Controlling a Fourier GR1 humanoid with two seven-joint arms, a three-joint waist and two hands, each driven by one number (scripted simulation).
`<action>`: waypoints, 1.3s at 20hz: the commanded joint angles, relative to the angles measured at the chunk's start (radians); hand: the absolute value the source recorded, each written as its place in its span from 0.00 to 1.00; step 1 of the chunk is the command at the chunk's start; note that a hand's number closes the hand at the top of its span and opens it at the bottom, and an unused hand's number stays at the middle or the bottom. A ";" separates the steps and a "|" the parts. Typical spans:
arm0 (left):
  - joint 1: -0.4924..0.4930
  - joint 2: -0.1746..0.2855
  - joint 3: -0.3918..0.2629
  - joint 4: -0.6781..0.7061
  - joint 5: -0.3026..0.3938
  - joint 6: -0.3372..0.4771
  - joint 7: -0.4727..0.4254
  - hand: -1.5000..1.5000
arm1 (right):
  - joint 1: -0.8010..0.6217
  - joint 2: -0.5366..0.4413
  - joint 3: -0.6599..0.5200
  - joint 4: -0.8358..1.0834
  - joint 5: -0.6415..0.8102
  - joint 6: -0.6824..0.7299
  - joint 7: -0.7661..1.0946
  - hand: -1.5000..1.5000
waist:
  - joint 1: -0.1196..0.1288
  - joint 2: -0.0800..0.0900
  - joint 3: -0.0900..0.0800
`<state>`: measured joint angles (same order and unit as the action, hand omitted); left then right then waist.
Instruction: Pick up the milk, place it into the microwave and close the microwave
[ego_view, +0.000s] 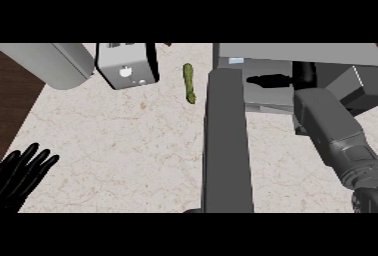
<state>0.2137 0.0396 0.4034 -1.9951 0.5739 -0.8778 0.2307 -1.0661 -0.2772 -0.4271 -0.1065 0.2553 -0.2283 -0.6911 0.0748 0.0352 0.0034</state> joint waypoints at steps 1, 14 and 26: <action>0.002 -0.033 -0.089 0.004 -0.044 -0.041 0.021 0.00 | 0.036 0.032 -0.022 -0.004 -0.035 0.158 -0.052 0.00 | -0.030 -0.013 0.000; -0.056 -0.039 -0.192 0.207 -0.398 -0.094 -0.210 0.00 | 0.265 0.205 -0.027 -0.057 -0.107 0.377 -0.198 0.00 | -0.087 -0.040 -0.005; -0.180 -0.040 -0.394 0.327 -0.622 0.117 -0.324 1.00 | 0.654 0.233 0.076 -0.229 -0.067 0.354 -0.299 0.00 | -0.137 -0.051 -0.008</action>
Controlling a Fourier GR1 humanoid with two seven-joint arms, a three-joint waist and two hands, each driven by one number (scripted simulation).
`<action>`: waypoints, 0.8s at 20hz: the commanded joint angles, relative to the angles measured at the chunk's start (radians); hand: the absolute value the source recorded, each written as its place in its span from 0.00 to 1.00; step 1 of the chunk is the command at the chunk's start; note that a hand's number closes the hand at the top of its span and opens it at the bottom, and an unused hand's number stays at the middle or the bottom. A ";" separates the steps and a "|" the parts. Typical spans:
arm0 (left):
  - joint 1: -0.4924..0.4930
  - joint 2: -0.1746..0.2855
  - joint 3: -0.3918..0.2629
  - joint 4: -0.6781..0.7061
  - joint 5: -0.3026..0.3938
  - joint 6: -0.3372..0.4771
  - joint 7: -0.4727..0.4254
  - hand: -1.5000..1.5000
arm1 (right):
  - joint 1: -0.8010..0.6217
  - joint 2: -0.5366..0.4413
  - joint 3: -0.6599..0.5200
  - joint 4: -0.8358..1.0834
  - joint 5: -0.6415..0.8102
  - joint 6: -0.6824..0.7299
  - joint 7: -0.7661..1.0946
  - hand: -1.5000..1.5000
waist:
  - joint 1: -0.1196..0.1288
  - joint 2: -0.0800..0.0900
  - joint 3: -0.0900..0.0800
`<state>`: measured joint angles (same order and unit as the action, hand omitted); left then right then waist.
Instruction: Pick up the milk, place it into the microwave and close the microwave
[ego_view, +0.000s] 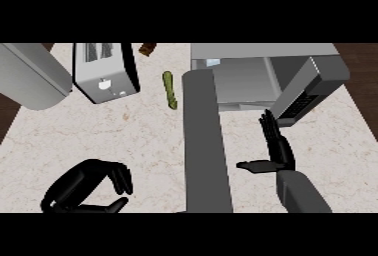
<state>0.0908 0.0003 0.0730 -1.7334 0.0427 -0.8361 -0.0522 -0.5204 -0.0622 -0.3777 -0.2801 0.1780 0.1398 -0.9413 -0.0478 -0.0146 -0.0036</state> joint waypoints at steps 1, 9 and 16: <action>-0.045 0.000 -0.084 0.084 -0.098 0.091 -0.041 1.00 | 0.105 -0.026 0.022 -0.087 -0.003 0.029 -0.008 0.00 | -0.022 -0.004 -0.002; -0.105 0.000 -0.200 0.177 -0.294 0.128 -0.161 1.00 | 0.398 -0.076 0.033 -0.345 -0.063 0.134 -0.042 0.00 | -0.014 0.000 -0.002; -0.174 0.000 -0.326 0.334 -0.372 0.301 -0.300 1.00 | 0.650 -0.114 0.079 -0.649 -0.148 0.281 0.012 0.00 | 0.000 0.008 -0.001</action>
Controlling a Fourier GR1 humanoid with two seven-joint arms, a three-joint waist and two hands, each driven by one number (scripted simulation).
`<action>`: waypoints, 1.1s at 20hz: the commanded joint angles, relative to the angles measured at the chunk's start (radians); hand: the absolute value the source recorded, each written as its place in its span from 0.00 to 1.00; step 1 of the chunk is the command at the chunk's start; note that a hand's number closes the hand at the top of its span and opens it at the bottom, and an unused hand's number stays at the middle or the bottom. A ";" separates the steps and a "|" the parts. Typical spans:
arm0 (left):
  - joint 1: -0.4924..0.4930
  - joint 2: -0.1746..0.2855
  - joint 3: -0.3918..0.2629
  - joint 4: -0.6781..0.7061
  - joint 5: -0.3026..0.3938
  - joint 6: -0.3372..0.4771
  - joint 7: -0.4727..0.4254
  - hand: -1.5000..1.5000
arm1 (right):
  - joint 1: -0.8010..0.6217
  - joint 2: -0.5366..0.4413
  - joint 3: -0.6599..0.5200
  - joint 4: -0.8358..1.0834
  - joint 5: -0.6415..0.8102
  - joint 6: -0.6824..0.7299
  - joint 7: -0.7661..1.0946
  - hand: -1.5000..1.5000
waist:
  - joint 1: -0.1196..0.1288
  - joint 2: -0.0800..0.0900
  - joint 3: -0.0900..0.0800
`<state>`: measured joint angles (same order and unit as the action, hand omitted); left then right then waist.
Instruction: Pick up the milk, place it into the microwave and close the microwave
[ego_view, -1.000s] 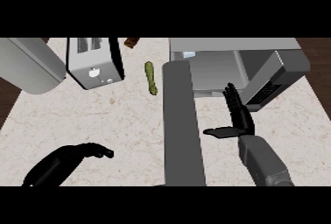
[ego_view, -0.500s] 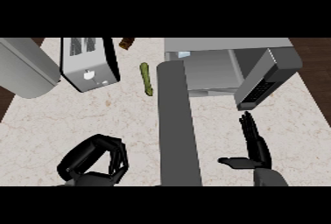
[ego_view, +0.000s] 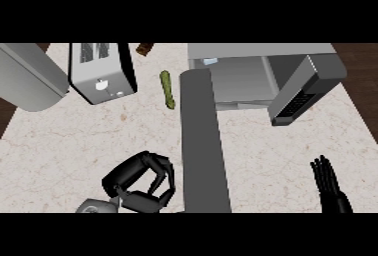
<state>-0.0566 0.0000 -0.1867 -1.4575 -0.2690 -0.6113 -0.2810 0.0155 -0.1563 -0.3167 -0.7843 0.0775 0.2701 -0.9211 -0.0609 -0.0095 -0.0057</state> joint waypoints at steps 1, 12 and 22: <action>-0.032 0.000 -0.145 0.104 -0.059 0.152 -0.094 1.00 | 0.137 -0.014 0.028 -0.169 -0.054 0.159 -0.018 0.00 | 0.006 0.005 0.001; -0.170 0.000 -0.486 0.279 0.164 0.422 -0.002 1.00 | 0.355 -0.054 0.125 -0.652 -0.256 0.290 0.145 0.00 | -0.022 0.012 0.000; -0.332 0.001 -0.771 0.288 0.344 0.782 0.056 1.00 | 0.416 -0.114 0.202 -0.964 -0.399 0.312 0.344 0.00 | -0.058 0.016 0.000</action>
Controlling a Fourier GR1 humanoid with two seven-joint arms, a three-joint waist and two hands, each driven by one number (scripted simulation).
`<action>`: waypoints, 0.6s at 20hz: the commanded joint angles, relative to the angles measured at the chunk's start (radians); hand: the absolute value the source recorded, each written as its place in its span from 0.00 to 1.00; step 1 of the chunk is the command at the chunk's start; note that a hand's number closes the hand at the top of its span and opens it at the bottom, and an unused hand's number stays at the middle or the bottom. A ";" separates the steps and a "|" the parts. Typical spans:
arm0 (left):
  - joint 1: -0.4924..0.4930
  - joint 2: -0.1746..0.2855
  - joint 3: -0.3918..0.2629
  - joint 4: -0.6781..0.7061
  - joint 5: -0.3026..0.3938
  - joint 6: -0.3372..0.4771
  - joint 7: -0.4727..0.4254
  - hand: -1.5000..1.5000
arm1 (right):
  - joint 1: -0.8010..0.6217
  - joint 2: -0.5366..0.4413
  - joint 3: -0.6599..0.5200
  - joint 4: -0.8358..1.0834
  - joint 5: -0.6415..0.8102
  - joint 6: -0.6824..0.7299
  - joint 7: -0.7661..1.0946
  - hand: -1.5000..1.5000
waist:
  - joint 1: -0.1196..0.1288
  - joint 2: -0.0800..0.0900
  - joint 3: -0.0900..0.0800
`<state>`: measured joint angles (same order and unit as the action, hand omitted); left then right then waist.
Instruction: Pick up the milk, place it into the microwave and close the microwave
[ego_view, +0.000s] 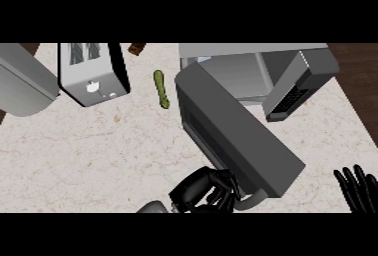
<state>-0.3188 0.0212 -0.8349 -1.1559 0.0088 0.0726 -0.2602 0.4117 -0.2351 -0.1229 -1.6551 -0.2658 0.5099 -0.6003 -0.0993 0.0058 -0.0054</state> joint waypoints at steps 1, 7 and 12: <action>-0.088 -0.020 -0.138 -0.003 0.076 0.147 0.033 1.00 | 0.009 -0.018 0.021 -0.114 -0.063 0.050 0.046 0.00 | -0.020 0.003 -0.001; -0.209 -0.020 -0.160 0.034 0.168 0.282 0.052 1.00 | 0.033 -0.047 0.069 -0.209 -0.101 0.065 0.134 0.00 | -0.060 0.014 -0.002; -0.267 -0.020 -0.134 0.047 0.277 0.384 0.032 1.00 | 0.032 -0.064 0.079 -0.299 -0.126 0.051 0.193 0.00 | -0.079 0.022 -0.004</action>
<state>-0.5298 0.0214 -0.9667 -1.1043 0.2160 0.3887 -0.2107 0.4466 -0.2864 -0.0535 -1.8968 -0.3642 0.5594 -0.4491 -0.1633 0.0228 -0.0067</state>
